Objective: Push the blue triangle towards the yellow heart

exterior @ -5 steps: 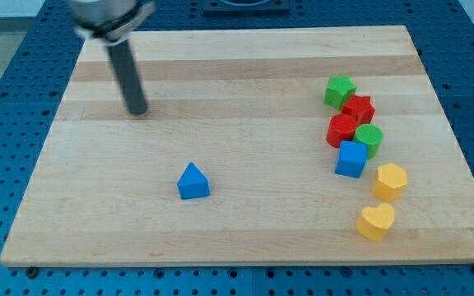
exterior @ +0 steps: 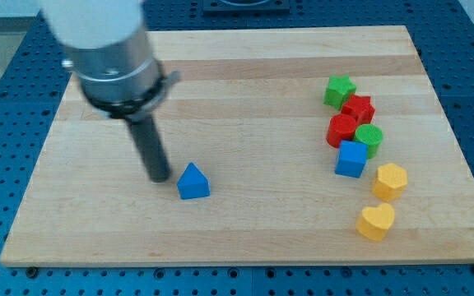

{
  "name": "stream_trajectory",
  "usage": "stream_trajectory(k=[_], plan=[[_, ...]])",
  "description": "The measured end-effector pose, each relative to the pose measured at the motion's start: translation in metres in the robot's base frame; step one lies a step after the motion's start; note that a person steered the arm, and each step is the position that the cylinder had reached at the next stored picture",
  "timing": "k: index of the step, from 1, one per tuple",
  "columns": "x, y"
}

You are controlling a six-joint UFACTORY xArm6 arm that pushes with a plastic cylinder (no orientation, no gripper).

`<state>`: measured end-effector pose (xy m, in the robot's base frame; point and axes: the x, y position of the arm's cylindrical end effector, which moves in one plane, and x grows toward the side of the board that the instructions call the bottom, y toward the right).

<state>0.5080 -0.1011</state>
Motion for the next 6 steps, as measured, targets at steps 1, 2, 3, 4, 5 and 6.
stream_trajectory(k=[1,2,3,4,5,6], plan=[[0.000,0.054],[0.000,0.082],[-0.011,0.082],[-0.012,0.081],[-0.016,0.059],[-0.020,0.021]])
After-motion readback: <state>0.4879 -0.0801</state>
